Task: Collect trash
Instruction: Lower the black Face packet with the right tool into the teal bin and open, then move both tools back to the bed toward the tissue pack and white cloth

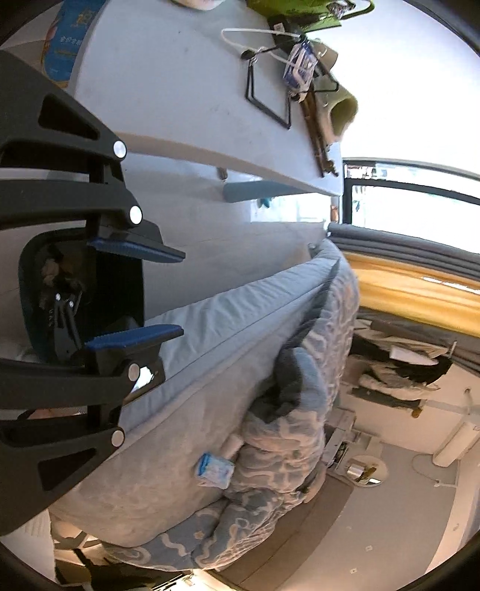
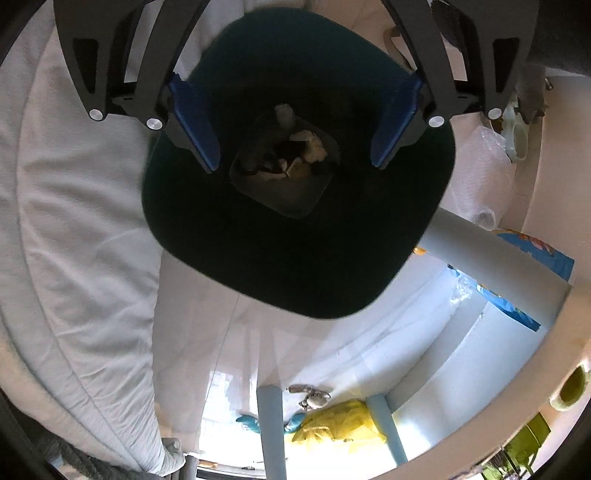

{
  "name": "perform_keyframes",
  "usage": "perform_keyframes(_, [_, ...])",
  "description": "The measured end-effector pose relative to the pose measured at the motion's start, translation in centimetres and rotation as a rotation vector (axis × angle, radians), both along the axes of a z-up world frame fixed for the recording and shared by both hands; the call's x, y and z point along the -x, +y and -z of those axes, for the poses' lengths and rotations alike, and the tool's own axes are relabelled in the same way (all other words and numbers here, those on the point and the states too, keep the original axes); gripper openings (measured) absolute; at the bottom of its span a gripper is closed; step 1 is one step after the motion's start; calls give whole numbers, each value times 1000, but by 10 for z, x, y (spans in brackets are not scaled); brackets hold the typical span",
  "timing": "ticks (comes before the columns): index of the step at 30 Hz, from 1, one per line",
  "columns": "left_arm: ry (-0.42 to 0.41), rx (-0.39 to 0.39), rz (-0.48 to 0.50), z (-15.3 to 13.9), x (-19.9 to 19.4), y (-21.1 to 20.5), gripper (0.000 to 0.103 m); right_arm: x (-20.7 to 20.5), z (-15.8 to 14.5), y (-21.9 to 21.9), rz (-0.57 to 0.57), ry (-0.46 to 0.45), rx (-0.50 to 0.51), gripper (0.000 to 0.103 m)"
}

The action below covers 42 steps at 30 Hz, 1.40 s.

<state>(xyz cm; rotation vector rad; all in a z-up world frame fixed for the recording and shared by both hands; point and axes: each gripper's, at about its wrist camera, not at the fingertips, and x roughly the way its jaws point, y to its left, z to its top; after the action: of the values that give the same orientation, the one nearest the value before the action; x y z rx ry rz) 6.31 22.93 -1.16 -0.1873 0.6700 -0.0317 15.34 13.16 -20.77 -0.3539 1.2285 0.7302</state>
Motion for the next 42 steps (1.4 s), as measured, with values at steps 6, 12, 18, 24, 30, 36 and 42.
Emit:
perform_keyframes(6, [-37, 8, -21, -12, -1, -2, 37, 1, -27, -7, -9, -34, -72, 85])
perform_keyframes(12, [-52, 4, -19, -20, -2, -14, 41, 2, -64, -21, -35, -133, -154, 85])
perform_keyframes(18, [-90, -2, -25, -30, -5, -25, 49, -6, -94, -51, -9, -210, -216, 85])
perform_keyframes(24, [-133, -8, -21, -40, -9, -40, 65, -16, -117, -83, 32, -267, -261, 85])
perform_keyframes(30, [-130, 2, -12, -37, -24, -56, 75, -22, -135, -112, 75, -326, -282, 85])
perform_keyframes(36, [-113, 31, 18, -31, -40, -74, 78, -36, -147, -149, 137, -354, -294, 85])
perform_keyframes(42, [-99, 54, 65, -25, -61, -95, 84, -49, -155, -184, 193, -371, -299, 85])
